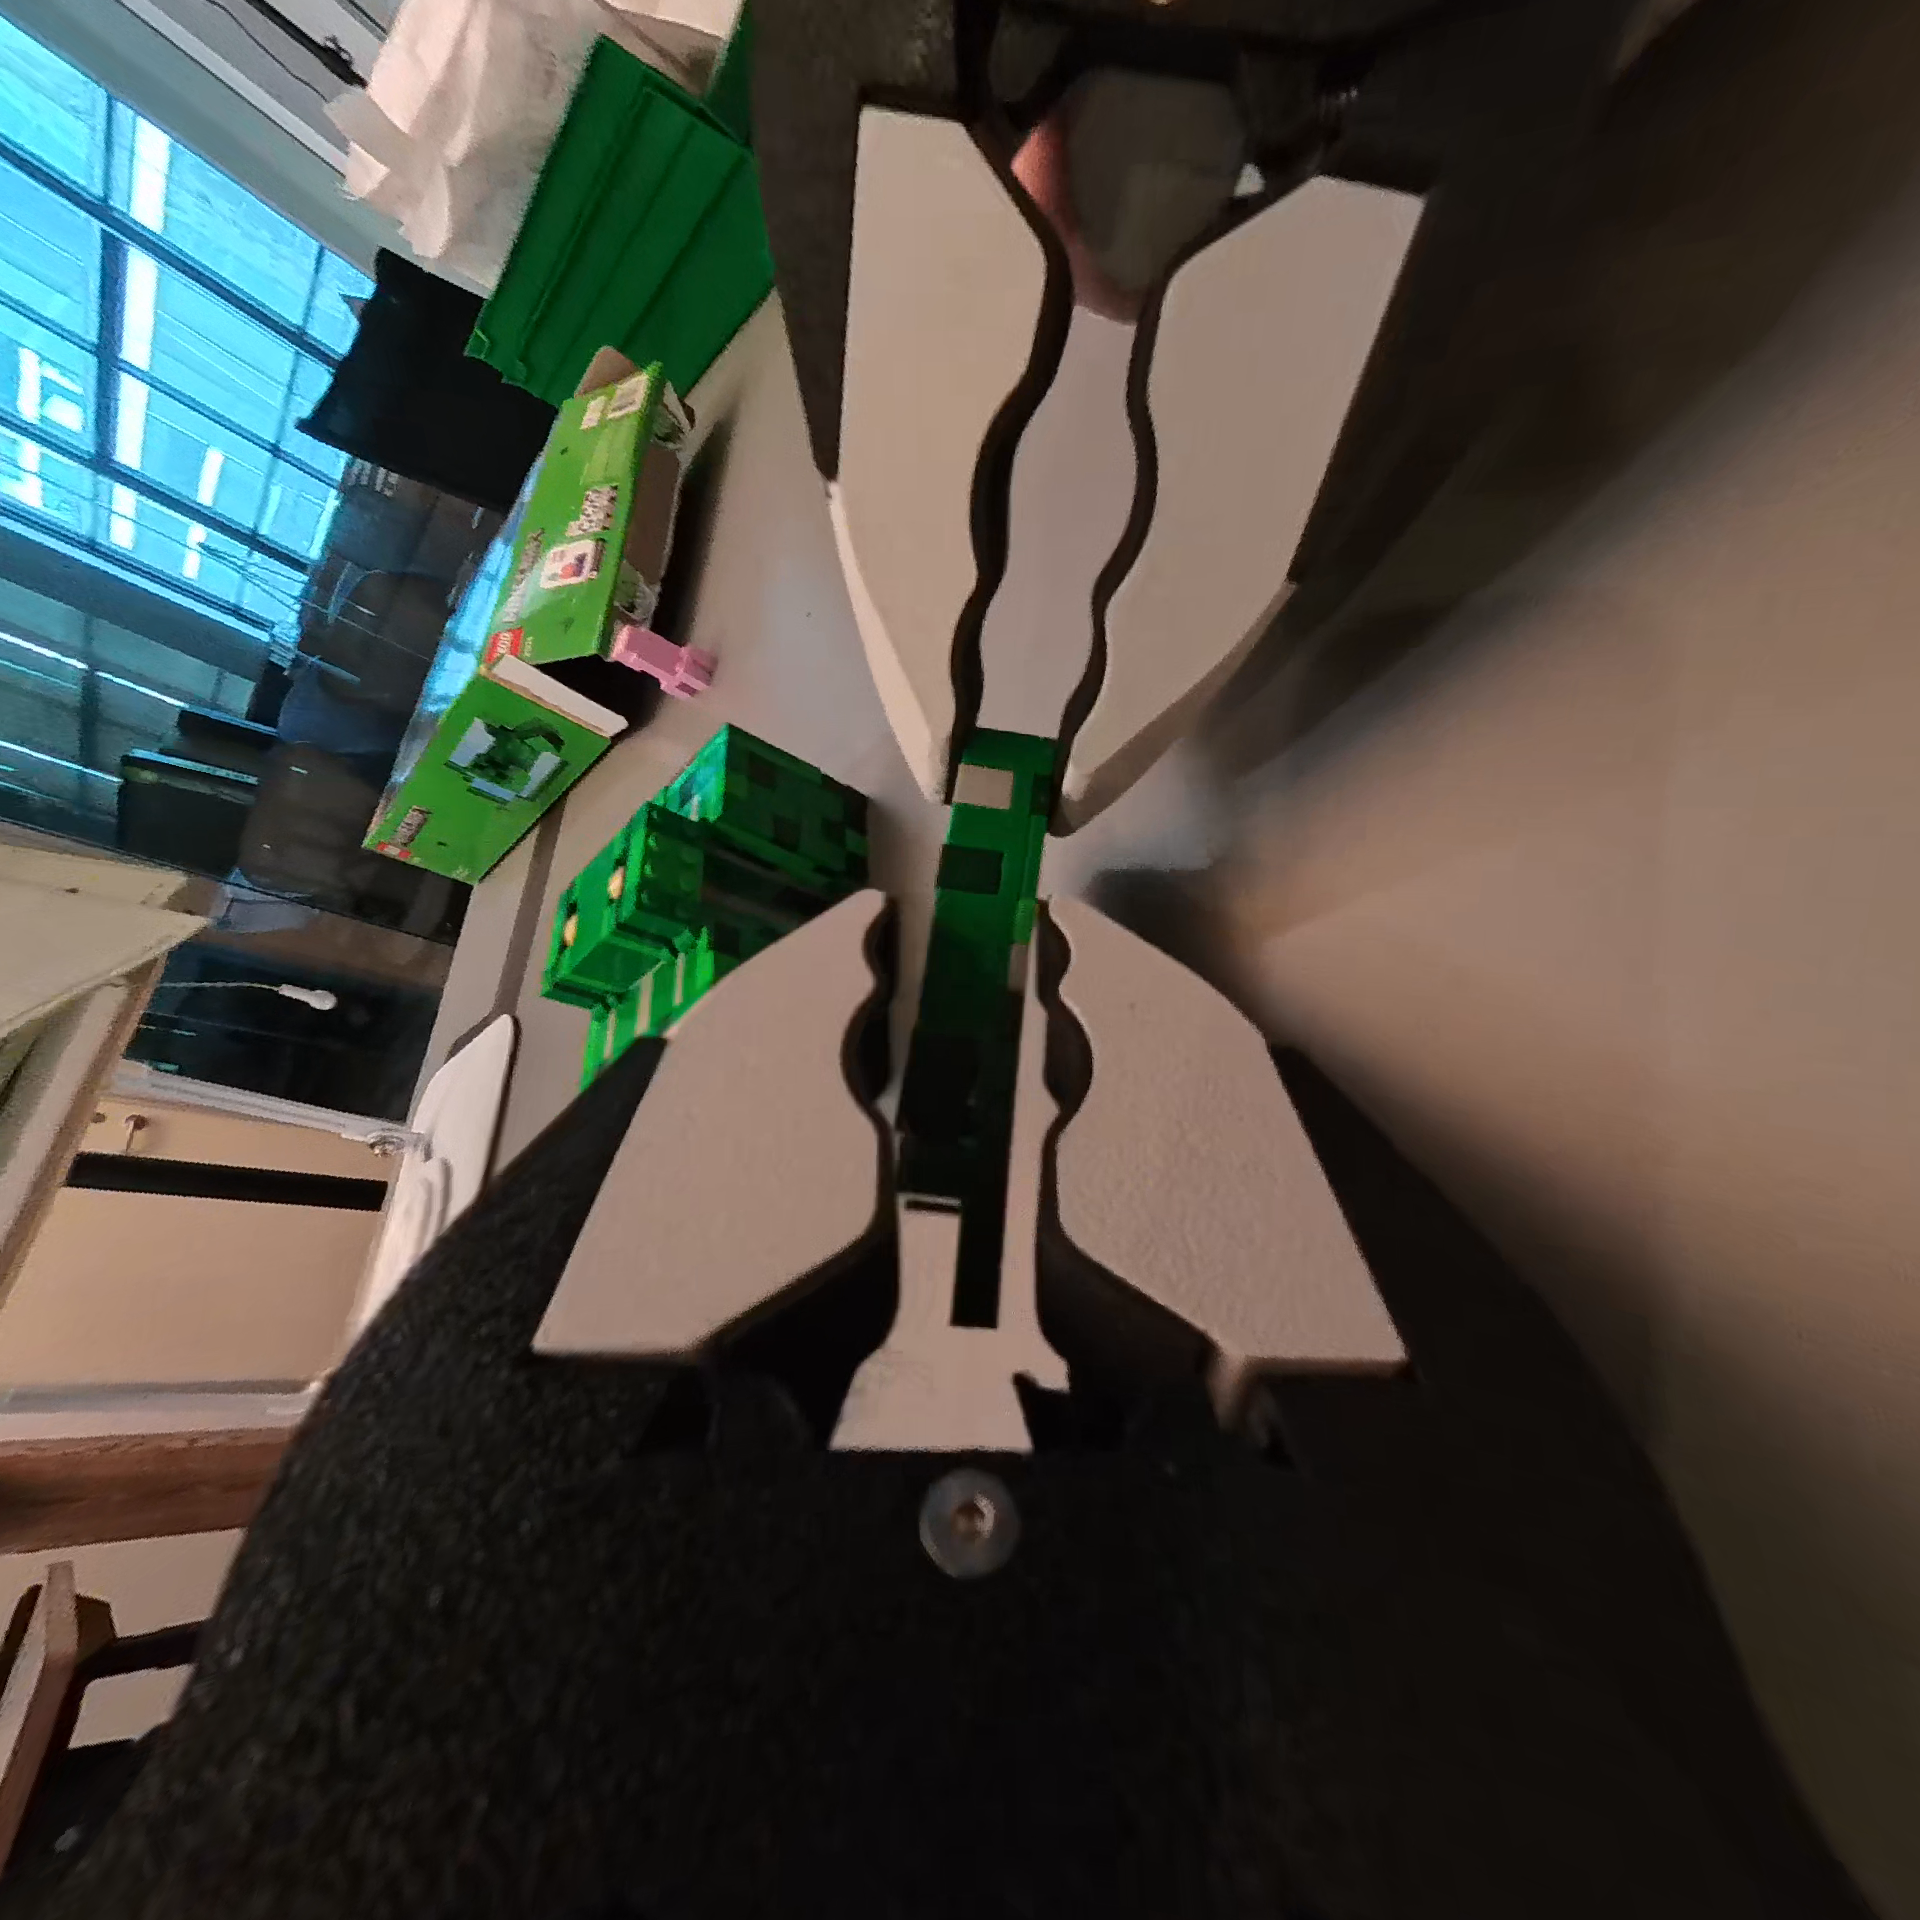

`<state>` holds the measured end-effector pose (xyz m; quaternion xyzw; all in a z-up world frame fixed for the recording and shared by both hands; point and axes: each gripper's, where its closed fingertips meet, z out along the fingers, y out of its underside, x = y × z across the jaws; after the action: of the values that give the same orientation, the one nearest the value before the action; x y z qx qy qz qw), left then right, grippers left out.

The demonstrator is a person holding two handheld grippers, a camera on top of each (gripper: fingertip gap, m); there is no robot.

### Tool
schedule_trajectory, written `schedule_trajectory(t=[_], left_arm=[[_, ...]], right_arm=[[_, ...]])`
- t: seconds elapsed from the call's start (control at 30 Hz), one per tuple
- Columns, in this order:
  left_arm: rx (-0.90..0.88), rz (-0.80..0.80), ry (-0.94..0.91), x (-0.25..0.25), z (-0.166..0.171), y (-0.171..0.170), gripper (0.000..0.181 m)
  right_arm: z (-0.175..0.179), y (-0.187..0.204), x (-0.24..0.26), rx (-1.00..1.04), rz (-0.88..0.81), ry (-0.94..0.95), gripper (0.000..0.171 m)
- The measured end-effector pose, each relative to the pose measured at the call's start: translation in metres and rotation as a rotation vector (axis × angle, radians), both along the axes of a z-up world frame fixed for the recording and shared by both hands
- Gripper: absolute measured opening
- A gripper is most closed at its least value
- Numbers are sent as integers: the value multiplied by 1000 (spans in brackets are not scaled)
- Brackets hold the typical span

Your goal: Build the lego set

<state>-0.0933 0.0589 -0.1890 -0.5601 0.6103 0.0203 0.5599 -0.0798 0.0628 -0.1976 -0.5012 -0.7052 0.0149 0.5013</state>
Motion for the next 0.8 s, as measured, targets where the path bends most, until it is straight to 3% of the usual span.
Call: schedule_trajectory(t=[0.23,0.33,0.8], left_arm=[[-14,-69,9,3,1,-8,21],[-50,-74,-12,1,2,-7,18],[-57,-127,39,5,-7,-16,17]], right_arm=[[4,-7,0,-68,79,58,17],[11,-15,-3,-77,152,106,25],[2,-19,-1,111,204,-46,17]])
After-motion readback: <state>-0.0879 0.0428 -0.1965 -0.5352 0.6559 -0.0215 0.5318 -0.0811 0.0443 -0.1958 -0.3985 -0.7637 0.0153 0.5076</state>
